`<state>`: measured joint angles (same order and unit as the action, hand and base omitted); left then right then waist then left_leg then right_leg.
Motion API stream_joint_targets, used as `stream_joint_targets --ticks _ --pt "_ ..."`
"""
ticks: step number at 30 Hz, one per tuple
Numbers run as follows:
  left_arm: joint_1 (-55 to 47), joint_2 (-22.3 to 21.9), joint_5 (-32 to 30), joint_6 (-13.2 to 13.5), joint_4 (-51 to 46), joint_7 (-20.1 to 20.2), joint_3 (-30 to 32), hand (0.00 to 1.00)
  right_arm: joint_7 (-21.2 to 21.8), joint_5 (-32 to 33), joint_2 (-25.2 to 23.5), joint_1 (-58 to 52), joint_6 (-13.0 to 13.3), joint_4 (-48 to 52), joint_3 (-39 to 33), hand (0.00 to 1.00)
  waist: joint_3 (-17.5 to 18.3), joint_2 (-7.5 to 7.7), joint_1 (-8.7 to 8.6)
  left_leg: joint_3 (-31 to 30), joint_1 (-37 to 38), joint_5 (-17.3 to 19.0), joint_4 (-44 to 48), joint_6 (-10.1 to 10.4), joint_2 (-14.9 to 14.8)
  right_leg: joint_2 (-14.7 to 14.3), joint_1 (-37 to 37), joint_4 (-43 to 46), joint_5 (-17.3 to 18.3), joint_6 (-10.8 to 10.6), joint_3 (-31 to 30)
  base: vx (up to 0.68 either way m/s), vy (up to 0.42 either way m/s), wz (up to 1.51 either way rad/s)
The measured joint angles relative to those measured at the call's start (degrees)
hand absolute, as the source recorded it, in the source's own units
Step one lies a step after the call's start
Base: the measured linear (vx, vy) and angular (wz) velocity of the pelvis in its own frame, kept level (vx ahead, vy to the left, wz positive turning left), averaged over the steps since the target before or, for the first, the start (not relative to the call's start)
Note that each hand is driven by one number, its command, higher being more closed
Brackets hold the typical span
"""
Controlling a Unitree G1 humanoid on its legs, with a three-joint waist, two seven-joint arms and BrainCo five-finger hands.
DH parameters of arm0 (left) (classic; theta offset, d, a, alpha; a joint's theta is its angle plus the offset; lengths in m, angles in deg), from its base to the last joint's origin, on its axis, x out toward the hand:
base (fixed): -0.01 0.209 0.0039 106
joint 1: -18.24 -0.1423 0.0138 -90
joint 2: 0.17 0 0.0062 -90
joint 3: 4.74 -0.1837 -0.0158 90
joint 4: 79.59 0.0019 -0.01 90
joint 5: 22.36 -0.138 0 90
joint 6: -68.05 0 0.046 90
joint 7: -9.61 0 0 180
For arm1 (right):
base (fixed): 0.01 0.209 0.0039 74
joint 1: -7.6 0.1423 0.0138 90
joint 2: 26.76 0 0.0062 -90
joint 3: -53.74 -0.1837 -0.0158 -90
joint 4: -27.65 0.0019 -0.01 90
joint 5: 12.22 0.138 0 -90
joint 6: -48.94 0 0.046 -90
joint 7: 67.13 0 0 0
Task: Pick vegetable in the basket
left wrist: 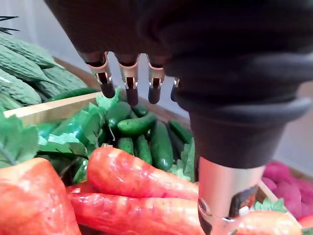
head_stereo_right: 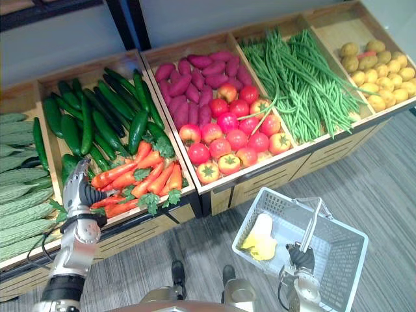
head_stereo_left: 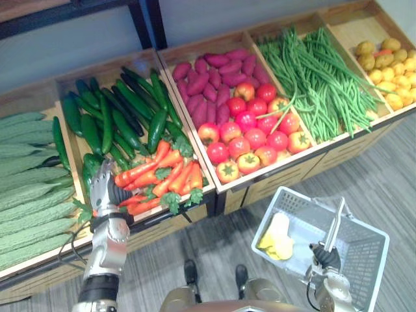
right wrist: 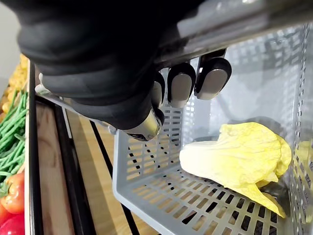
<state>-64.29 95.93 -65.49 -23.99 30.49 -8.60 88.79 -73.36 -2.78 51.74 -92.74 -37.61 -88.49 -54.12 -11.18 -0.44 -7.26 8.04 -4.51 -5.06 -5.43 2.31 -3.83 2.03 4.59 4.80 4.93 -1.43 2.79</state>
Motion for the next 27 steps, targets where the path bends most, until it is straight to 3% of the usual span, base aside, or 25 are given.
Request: stream_joint_targets --ticks 4,5,15,27 --pt "3.78 0.18 -0.57 0.26 3.04 0.93 -2.52 0.0 0.09 0.12 0.43 1.07 0.14 0.0 0.89 1.0 -1.4 0.06 -0.47 0.18 -1.75 -0.52 0.02 0.79 -0.11 0.0 1.91 0.32 -0.14 0.08 -0.1 0.01 -0.007 -0.03" --pt "4.38 0.43 -0.66 0.28 3.92 0.94 -3.18 1.0 0.11 0.14 0.44 1.42 0.14 0.0 0.9 1.0 -1.87 0.01 -0.55 0.3 -1.81 -0.53 0.02 0.8 -0.18 -0.04 2.16 0.54 -0.14 0.09 -0.21 0.01 -0.021 -0.09" --pt "12.38 4.89 -1.95 1.24 7.6 1.57 -3.92 1.0 0.25 1.25 0.39 2.16 0.45 2.47 2.4 1.0 -4.31 0.8 0.06 2.39 -3.01 -0.59 0.02 0.94 0.05 0.17 5.68 3.25 -0.14 0.1 -2.81 -0.02 0.003 -0.1" --pt "8.76 5.15 -1.49 2.19 6.7 2.92 -4.94 1.0 0.19 1.43 0.43 2.09 0.7 3.3 1.99 1.0 -5.31 0.72 -0.19 2.65 -2.56 -0.61 0.02 0.92 -0.04 0.06 5.21 3.15 -0.16 0.06 -2.89 0.01 -0.013 -0.01"
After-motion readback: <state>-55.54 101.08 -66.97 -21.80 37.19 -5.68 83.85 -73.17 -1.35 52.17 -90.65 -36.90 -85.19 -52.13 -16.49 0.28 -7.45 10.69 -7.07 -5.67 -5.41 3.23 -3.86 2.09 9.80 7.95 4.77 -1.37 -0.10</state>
